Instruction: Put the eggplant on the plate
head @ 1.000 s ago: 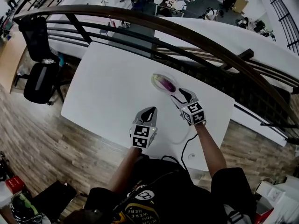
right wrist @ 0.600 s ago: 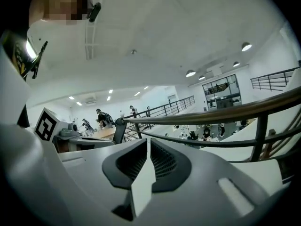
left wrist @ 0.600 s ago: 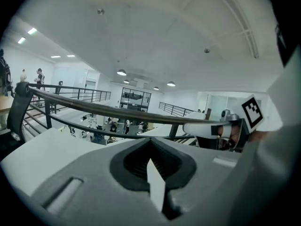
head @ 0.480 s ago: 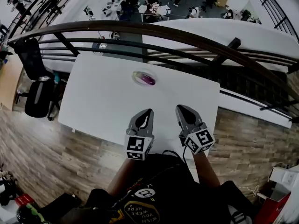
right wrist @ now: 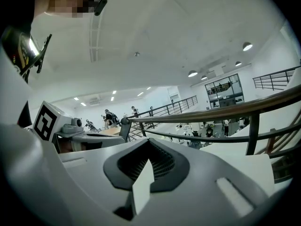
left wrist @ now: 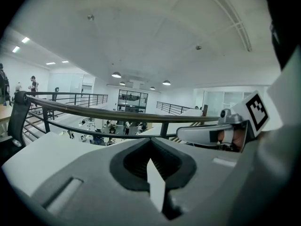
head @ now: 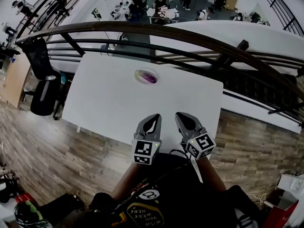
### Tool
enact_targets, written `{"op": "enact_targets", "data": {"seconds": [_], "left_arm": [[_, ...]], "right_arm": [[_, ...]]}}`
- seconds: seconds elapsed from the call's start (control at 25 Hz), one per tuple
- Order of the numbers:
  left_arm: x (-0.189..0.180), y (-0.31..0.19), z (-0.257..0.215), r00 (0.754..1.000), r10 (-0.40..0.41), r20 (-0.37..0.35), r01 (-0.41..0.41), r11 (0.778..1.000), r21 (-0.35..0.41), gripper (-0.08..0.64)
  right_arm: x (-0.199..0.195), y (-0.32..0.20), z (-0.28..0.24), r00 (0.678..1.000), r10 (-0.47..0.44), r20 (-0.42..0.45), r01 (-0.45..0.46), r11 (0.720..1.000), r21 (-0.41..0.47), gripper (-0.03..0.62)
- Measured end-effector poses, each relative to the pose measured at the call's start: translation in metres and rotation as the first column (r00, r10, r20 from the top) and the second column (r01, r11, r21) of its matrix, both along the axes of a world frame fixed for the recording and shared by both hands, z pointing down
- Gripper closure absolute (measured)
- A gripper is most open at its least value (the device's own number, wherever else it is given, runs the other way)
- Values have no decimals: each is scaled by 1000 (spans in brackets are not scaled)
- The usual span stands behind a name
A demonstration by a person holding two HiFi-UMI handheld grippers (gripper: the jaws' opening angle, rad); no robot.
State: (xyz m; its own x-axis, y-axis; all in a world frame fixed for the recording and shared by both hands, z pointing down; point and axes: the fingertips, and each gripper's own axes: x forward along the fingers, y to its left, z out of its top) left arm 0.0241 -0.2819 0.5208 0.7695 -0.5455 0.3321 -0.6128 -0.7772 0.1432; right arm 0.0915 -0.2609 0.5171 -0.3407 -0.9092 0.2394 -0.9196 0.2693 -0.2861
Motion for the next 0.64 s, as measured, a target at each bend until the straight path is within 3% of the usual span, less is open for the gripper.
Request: {"op": "enact_targets", "data": {"seconds": [0.36, 0.64], "left_arm": [[-12, -9, 0, 998, 57, 18, -57, 998, 10, 555], [-11, -9, -5, 997, 74, -9, -74, 997, 24, 555]], "right_arm": [[-14, -7, -9, 999, 46, 23, -46, 999, 6, 591], [-28, -5, -7, 998, 49, 30, -49, 999, -8, 591]]}}
